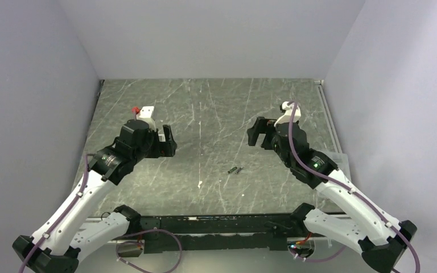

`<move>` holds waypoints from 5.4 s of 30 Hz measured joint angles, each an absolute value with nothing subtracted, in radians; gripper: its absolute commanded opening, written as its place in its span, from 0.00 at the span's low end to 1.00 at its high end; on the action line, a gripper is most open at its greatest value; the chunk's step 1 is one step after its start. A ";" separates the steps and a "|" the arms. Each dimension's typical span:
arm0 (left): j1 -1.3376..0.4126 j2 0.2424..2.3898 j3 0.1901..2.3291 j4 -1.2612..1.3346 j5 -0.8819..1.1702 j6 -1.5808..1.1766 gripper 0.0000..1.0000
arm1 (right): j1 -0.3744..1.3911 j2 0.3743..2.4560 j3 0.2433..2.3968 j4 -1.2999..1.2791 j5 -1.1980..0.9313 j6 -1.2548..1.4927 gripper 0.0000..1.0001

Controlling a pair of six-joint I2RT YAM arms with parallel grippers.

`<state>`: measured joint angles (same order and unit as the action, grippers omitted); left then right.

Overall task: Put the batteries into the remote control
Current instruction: Pick up the remote control from the center of the board.

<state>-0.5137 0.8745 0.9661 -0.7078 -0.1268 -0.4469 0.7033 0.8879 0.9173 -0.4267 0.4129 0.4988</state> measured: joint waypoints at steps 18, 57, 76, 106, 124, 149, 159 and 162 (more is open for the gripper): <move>-0.514 1.020 1.046 -0.912 -0.363 -0.822 0.99 | 0.703 0.777 0.875 -0.562 0.341 0.485 1.00; -0.086 1.638 1.198 -0.886 -0.209 -1.187 0.99 | 0.703 0.807 0.860 -0.597 0.205 0.526 1.00; -0.066 1.819 1.347 -0.926 -0.166 -1.304 0.99 | 0.703 0.774 0.860 -0.647 0.207 0.535 1.00; -0.023 1.946 1.380 -0.917 -0.119 -1.383 0.95 | 0.703 0.772 0.860 -0.651 0.199 0.535 1.00; -0.012 1.935 1.329 -0.888 -0.103 -1.344 0.58 | 0.703 0.764 0.860 -0.659 0.199 0.553 1.00; -0.010 1.722 1.177 -0.650 0.031 -1.119 0.06 | 0.703 0.705 0.860 -0.701 0.173 0.573 0.99; -0.010 1.712 1.174 -0.618 0.320 -0.956 0.04 | 0.703 0.665 0.854 -0.706 0.150 0.524 1.00; -0.010 1.712 1.163 -0.600 0.440 -0.907 0.05 | 0.703 0.652 0.852 -0.706 0.136 0.501 1.00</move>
